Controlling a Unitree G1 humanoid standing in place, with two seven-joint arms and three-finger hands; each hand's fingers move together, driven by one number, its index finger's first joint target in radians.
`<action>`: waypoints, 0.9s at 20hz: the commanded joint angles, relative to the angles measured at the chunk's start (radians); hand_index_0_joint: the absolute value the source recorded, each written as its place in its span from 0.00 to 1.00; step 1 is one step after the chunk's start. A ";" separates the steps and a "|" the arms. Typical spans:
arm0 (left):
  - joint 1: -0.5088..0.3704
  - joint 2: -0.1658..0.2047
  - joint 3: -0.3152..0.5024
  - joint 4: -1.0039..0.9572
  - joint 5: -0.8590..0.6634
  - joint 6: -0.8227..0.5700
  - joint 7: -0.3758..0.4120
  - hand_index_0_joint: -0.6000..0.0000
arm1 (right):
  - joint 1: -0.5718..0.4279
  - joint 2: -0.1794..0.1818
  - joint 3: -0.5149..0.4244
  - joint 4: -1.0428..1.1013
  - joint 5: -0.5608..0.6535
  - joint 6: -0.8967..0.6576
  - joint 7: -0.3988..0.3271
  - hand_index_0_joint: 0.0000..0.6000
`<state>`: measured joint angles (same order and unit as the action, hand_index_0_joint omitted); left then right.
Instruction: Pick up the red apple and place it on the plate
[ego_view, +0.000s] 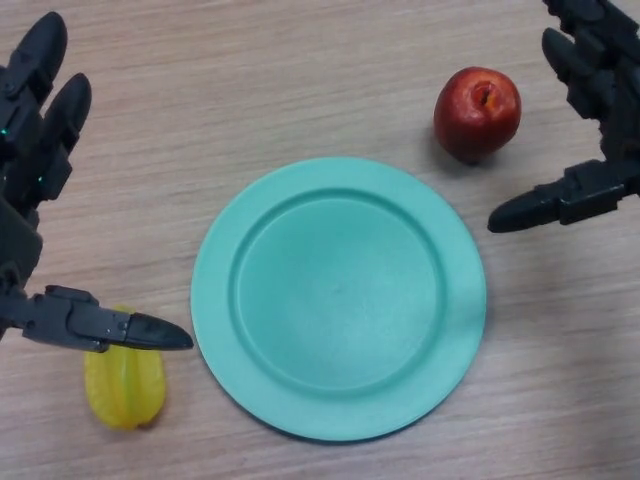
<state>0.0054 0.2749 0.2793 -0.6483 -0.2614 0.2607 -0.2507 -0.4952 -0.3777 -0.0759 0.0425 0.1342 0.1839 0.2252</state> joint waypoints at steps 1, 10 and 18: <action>-0.002 0.039 0.097 -0.064 -0.025 -0.106 0.006 1.00 | -0.123 -0.026 -0.036 0.081 -0.088 -0.248 -0.031 0.00; 0.052 0.010 0.168 -0.060 -0.035 -0.183 0.014 1.00 | -0.372 0.019 0.017 0.664 -0.265 -0.497 -0.117 0.00; 0.069 0.000 0.188 -0.046 -0.019 -0.218 0.016 1.00 | -0.489 0.079 0.008 0.821 -0.234 -0.377 -0.243 0.92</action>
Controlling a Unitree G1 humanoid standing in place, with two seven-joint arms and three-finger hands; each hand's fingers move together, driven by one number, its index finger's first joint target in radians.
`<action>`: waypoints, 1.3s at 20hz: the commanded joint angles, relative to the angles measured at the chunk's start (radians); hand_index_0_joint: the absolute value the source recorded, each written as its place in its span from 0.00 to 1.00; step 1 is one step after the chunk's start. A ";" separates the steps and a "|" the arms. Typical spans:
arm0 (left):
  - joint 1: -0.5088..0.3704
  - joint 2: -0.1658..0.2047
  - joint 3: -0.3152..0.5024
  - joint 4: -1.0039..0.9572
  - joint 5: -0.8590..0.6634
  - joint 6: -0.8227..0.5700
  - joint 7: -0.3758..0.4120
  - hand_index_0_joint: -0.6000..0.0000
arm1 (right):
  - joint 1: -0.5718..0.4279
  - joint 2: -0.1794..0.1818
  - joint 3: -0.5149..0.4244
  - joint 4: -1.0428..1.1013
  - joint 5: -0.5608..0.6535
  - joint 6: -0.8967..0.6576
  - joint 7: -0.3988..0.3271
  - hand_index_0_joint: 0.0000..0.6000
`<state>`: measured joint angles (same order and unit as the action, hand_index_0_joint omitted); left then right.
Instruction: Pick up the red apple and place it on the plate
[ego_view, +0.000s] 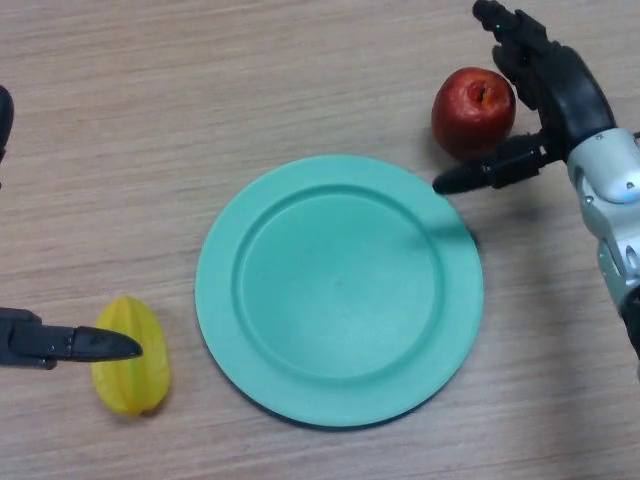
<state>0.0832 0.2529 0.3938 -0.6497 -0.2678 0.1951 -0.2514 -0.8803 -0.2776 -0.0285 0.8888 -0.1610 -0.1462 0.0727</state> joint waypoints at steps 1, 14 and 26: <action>-0.005 0.019 0.077 -0.042 -0.012 -0.155 0.019 1.00 | -0.121 -0.017 -0.041 -0.003 0.070 -0.028 -0.126 1.00; 0.021 -0.001 0.074 -0.061 0.001 -0.168 0.009 1.00 | 0.176 0.037 0.037 -0.825 0.157 0.315 -0.013 1.00; 0.016 0.002 0.064 -0.080 -0.014 -0.154 0.005 1.00 | 0.521 0.088 0.336 -1.247 0.275 0.612 -0.087 0.50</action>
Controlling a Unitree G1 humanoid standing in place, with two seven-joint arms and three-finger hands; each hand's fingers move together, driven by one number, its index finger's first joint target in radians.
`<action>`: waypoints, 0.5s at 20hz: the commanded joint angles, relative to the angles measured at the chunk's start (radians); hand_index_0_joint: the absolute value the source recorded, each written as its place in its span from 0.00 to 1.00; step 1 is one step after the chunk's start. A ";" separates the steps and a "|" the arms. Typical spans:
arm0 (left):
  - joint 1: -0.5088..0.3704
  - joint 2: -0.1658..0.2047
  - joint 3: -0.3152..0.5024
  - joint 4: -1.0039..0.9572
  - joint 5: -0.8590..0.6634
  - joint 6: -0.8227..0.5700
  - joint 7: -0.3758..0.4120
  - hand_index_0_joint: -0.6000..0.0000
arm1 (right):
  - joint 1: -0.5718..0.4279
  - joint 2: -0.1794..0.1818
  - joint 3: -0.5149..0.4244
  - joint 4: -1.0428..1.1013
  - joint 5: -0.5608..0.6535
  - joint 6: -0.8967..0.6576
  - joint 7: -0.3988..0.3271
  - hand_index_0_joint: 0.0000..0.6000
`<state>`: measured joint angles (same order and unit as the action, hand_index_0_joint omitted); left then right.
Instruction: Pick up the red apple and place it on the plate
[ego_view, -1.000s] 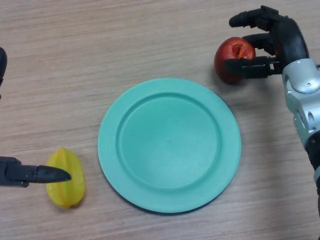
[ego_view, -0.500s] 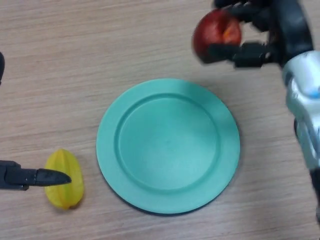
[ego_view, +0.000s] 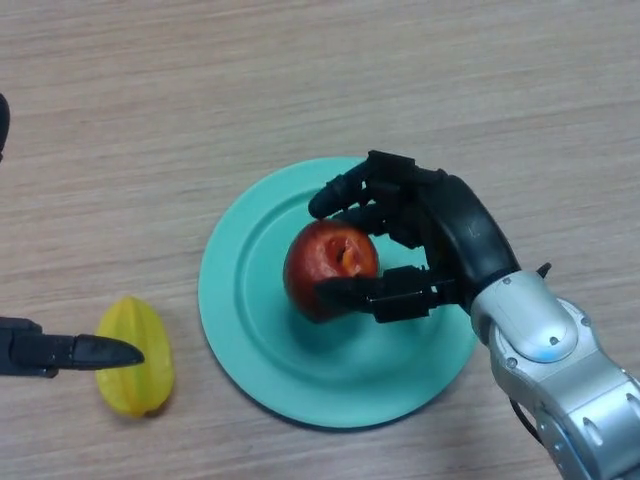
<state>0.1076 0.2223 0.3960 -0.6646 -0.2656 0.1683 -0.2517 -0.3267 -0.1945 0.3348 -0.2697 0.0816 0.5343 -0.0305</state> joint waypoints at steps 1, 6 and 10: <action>-0.006 0.032 0.062 -0.067 -0.017 -0.131 -0.006 1.00 | -0.031 0.004 -0.024 -0.111 0.032 -0.037 0.038 0.25; 0.000 0.024 0.042 -0.102 0.007 -0.115 -0.012 1.00 | -0.066 0.004 -0.060 -0.170 0.045 0.004 0.046 0.00; -0.008 0.029 0.034 -0.119 0.013 -0.084 -0.027 1.00 | -0.107 0.004 -0.209 -0.293 0.144 0.096 0.066 0.00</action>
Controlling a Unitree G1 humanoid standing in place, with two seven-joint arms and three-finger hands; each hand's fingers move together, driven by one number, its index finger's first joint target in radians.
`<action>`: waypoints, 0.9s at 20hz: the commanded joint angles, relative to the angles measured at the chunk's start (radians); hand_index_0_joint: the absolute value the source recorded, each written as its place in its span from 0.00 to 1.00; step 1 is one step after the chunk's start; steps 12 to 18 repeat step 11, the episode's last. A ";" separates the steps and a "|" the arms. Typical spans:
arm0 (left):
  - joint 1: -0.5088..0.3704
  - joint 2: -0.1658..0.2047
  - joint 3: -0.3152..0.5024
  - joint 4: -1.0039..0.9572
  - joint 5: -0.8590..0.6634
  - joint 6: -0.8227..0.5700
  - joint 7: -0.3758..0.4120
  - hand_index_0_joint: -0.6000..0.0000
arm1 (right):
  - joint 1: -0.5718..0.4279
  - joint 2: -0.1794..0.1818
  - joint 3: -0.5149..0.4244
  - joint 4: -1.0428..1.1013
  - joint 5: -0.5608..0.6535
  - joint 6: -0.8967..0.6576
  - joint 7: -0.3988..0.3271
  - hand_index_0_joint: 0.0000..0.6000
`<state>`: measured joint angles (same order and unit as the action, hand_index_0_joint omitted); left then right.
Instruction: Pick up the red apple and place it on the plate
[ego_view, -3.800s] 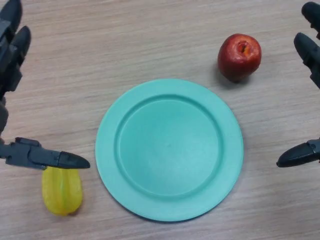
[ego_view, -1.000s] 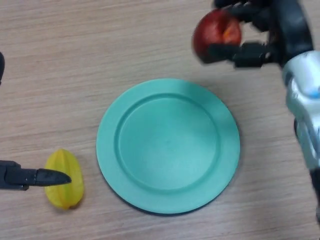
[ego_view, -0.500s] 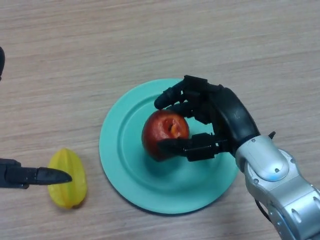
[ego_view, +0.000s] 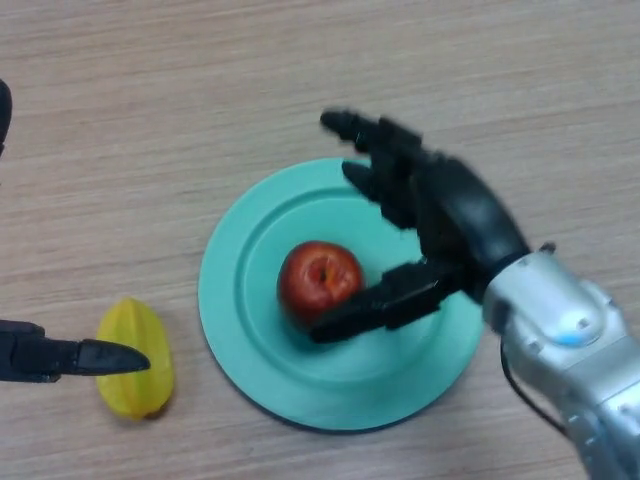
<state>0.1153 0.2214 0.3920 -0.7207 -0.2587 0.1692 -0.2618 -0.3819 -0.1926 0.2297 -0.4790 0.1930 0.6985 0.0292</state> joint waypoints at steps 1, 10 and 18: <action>-0.019 0.028 0.033 -0.065 0.008 -0.086 -0.015 1.00 | -0.043 0.003 -0.184 -0.145 0.070 -0.024 0.036 0.00; -0.033 0.035 -0.008 -0.128 0.024 0.004 -0.007 1.00 | 0.237 -0.150 -0.480 -0.424 0.300 -0.136 0.133 0.00; -0.035 0.033 -0.019 -0.138 0.034 0.017 -0.004 1.00 | 0.272 -0.158 -0.508 -0.446 0.314 -0.131 0.158 0.00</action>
